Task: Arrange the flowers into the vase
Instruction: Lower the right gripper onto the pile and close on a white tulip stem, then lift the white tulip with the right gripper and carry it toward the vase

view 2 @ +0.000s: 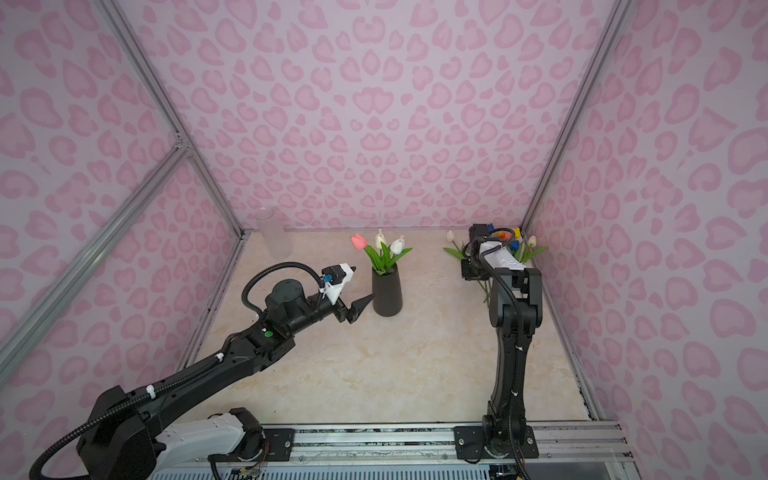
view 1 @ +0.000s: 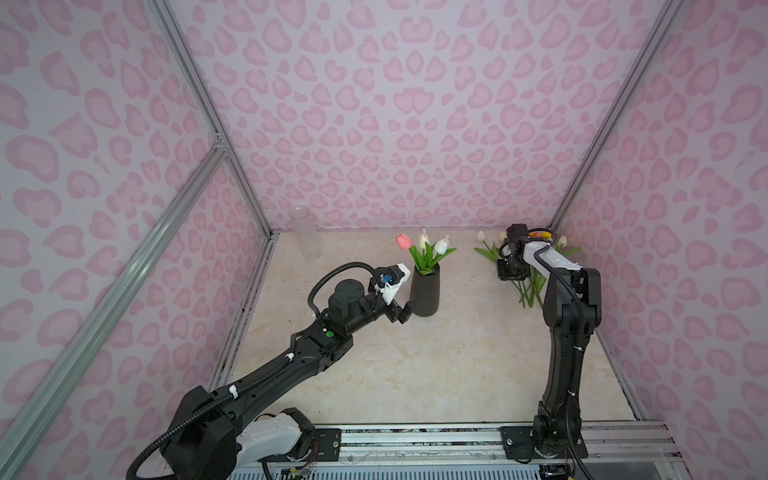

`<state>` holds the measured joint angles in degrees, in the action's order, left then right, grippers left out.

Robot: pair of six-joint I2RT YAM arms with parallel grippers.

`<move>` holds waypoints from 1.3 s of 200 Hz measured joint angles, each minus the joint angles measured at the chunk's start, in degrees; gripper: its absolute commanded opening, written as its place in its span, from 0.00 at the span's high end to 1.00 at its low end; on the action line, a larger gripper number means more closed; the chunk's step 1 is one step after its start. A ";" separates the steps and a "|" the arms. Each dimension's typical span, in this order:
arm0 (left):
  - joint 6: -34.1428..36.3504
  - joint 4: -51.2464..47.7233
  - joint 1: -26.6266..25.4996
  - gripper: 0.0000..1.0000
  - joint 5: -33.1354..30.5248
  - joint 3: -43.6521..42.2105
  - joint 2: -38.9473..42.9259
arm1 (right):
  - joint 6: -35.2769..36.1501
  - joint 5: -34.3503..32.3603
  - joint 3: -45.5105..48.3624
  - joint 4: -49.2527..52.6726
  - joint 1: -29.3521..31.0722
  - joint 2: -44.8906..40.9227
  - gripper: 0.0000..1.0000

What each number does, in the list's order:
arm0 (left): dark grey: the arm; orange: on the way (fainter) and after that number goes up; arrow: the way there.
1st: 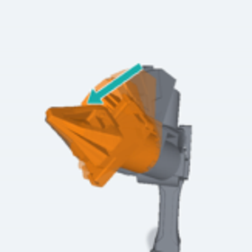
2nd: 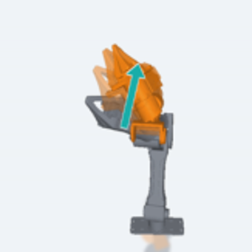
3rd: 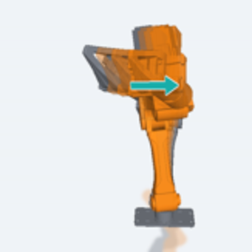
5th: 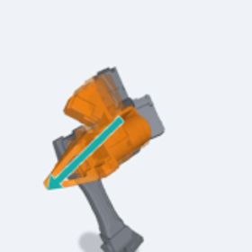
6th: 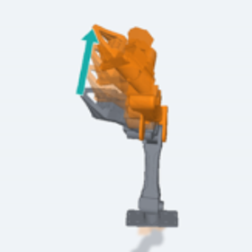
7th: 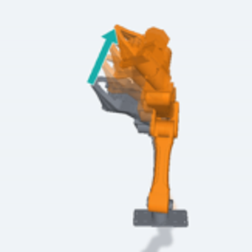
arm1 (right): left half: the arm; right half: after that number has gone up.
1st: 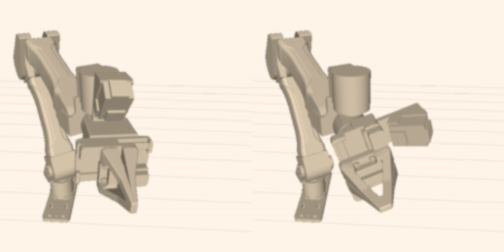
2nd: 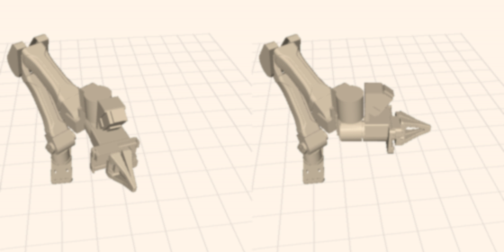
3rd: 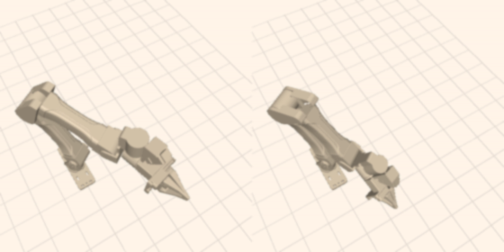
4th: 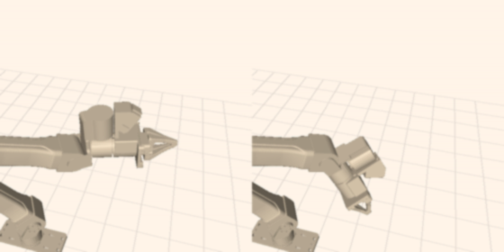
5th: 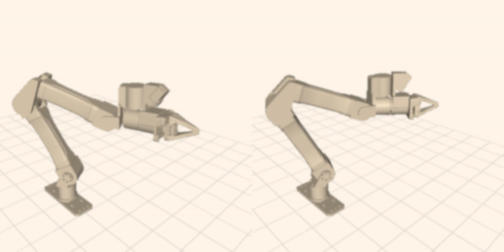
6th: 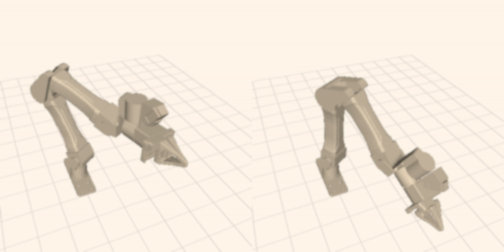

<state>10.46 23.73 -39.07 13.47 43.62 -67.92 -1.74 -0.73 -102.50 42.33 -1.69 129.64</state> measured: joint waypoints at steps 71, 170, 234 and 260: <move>-0.22 -0.02 0.00 0.11 0.00 -0.13 0.13 | 0.46 1.95 -3.04 -0.81 -1.31 2.25 0.64; -0.52 0.20 -0.02 0.12 -1.40 -1.14 1.03 | 1.09 5.11 -0.74 -2.14 -0.44 0.46 1.00; -1.51 4.46 -0.02 0.14 -9.42 -6.47 6.36 | 0.79 9.70 9.57 -6.69 1.60 -15.21 1.00; -1.95 7.17 -0.02 0.14 -13.84 -9.29 8.41 | 0.61 11.89 15.19 -10.34 2.93 -23.76 1.00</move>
<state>8.51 30.89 -39.09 -0.36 34.33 -59.51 -1.13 11.16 -87.31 31.99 1.23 105.89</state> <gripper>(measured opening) 0.863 0.048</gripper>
